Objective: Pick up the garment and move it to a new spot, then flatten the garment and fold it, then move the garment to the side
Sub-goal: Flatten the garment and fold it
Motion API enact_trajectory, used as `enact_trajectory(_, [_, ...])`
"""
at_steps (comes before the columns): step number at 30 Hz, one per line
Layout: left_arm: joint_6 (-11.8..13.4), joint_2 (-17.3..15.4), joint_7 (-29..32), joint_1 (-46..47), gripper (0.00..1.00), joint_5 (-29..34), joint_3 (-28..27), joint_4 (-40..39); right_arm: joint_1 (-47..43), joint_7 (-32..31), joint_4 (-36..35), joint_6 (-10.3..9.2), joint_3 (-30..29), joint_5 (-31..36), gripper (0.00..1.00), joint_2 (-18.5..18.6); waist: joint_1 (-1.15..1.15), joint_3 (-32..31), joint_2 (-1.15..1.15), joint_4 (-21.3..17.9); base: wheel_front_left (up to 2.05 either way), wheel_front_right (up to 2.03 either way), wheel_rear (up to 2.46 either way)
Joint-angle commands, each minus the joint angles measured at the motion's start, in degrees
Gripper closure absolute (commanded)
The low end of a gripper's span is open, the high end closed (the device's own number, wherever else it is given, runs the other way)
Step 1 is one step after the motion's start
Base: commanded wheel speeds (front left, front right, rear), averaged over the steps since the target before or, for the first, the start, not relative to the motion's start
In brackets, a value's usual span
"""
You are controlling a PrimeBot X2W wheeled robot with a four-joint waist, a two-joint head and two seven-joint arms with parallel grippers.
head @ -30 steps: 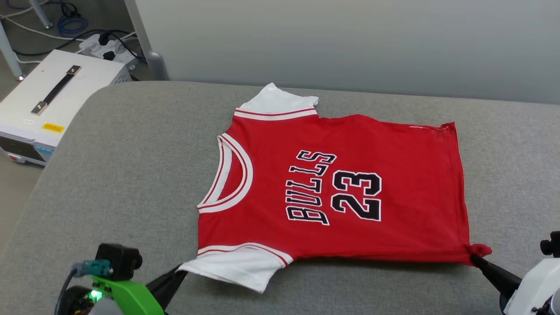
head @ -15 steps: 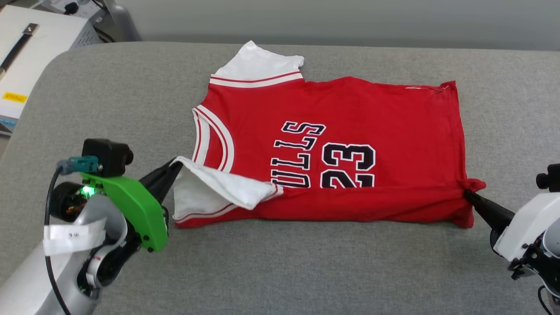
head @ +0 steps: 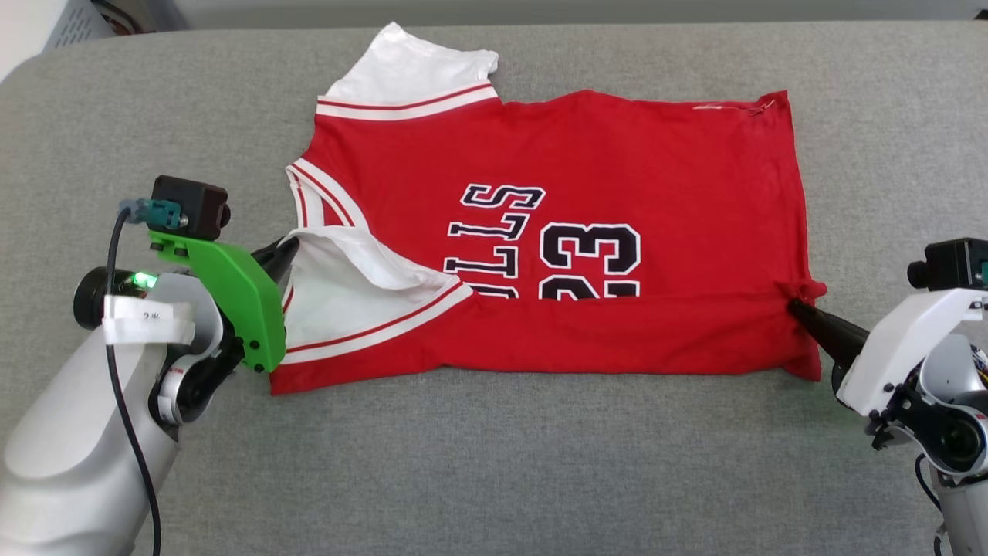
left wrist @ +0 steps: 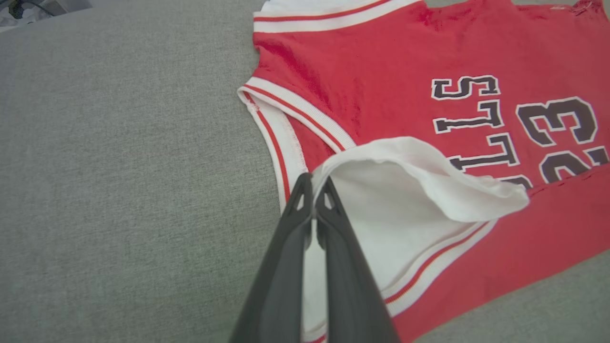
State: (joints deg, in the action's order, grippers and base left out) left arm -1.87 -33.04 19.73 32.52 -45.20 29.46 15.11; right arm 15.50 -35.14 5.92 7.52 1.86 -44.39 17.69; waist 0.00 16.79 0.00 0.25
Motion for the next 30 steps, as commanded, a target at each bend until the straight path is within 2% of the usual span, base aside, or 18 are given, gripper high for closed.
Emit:
enact_trajectory(1, [-0.3,0.5,0.1,1.9,1.00,0.6,0.2,1.8,1.6,0.1,0.7,-0.03,0.2,0.5,1.00,-0.3,0.00,1.3,0.00,-0.5,0.00,0.00,0.00])
enact_trajectory(4, [-0.9,1.2,0.1,4.0,1.00,1.8,1.4,5.7,3.1,0.5,2.3,-0.03,0.7,0.8,1.00,-0.4,0.00,2.2,0.00,-0.6,0.00,0.00,0.00])
enact_trajectory(5, [-1.1,1.7,-0.4,4.7,0.91,2.1,1.6,7.1,3.6,0.8,2.9,-0.03,0.8,0.9,1.00,-0.4,0.00,2.4,0.00,-0.5,0.00,0.00,0.00])
enact_trajectory(6, [-1.0,2.2,-1.0,5.2,0.00,2.3,1.6,8.2,4.0,1.2,3.3,-0.03,1.1,1.2,0.83,-0.2,0.00,2.6,0.00,-0.5,0.00,0.00,0.00])
enact_trajectory(7, [-1.1,2.8,-1.8,5.9,0.00,2.7,1.8,9.5,4.4,1.8,3.9,-0.03,1.3,1.8,0.00,0.0,0.00,2.7,0.00,-0.5,0.00,0.00,0.00])
enact_trajectory(16, [-1.8,6.1,-10.2,7.0,0.00,3.6,1.6,15.1,4.0,5.0,4.5,-0.03,4.4,3.3,0.00,2.2,0.00,-0.1,0.00,0.3,0.00,0.00,0.00])
enact_trajectory(22, [0.1,6.8,-13.6,1.7,0.00,1.4,-0.2,11.7,0.5,4.5,1.7,-0.03,6.2,6.4,0.00,4.8,0.00,-3.6,0.00,0.8,0.00,0.00,0.00])
enact_trajectory(26, [5.1,4.7,-11.2,-3.5,0.00,3.4,1.1,5.9,-2.8,1.4,-1.0,-0.03,6.2,9.9,0.00,5.8,0.00,-5.0,0.00,1.0,0.00,0.00,0.00])
enact_trajectory(30, [10.1,3.5,-7.8,-9.0,0.00,2.5,0.9,-0.7,-5.9,-2.5,-5.2,-0.03,4.3,13.9,0.00,4.8,0.00,-5.3,0.00,0.9,0.00,0.00,0.00])
